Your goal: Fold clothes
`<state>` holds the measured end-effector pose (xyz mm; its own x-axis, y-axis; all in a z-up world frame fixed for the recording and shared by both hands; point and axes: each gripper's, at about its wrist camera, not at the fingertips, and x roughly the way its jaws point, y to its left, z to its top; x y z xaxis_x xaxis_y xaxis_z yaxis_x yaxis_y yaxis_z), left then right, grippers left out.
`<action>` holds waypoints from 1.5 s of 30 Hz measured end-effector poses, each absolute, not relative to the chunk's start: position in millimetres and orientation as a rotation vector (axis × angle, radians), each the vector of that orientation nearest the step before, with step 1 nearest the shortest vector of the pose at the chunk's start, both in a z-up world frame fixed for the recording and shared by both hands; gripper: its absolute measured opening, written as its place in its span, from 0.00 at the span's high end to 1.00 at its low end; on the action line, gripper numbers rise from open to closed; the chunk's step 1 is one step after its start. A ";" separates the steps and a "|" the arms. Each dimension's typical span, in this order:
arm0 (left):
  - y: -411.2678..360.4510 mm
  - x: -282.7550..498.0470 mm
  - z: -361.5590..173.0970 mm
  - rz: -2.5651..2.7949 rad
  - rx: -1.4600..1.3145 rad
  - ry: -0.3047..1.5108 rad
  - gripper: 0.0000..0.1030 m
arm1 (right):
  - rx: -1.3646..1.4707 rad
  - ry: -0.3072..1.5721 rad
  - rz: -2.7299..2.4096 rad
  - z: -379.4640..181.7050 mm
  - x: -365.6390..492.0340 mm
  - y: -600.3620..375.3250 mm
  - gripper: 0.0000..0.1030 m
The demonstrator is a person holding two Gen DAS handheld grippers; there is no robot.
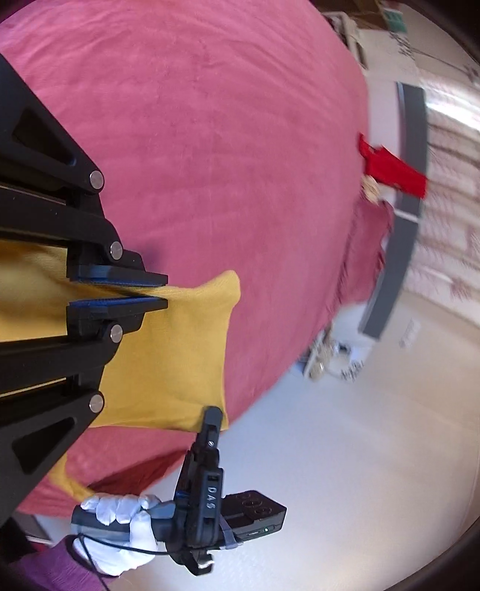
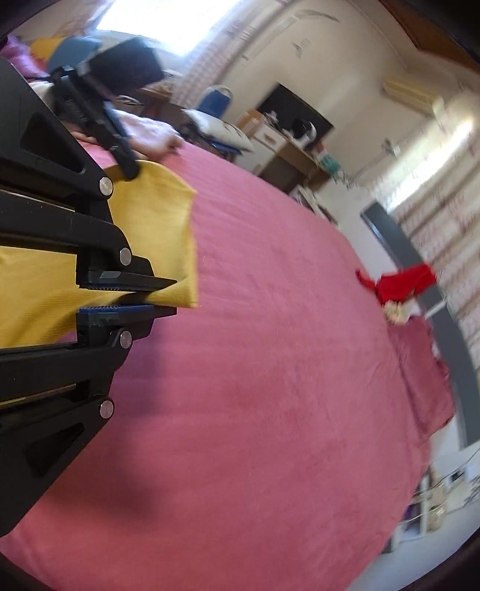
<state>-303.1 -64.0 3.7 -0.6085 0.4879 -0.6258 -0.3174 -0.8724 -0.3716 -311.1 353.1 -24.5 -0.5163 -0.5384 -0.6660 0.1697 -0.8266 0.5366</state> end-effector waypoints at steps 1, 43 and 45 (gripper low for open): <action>-63.2 -317.6 -8.2 2.454 -1.088 -0.297 0.96 | 1.263 -0.588 -2.345 -36.3 -322.8 352.6 0.94; -227.5 -29.3 -158.0 2.308 -1.498 -0.771 0.91 | 1.616 -0.089 -2.194 -169.1 -105.2 168.0 0.65; -226.5 -26.5 -155.8 2.352 -1.486 -0.756 0.91 | 1.610 -0.074 -2.182 -174.3 -99.5 166.6 0.61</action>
<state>-26.5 -226.5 -155.8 -0.4442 0.4745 -0.7600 0.0572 -0.8315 -0.5526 -99.5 166.6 -174.3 -0.2368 -0.3652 -0.9003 0.3033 -0.9082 0.2886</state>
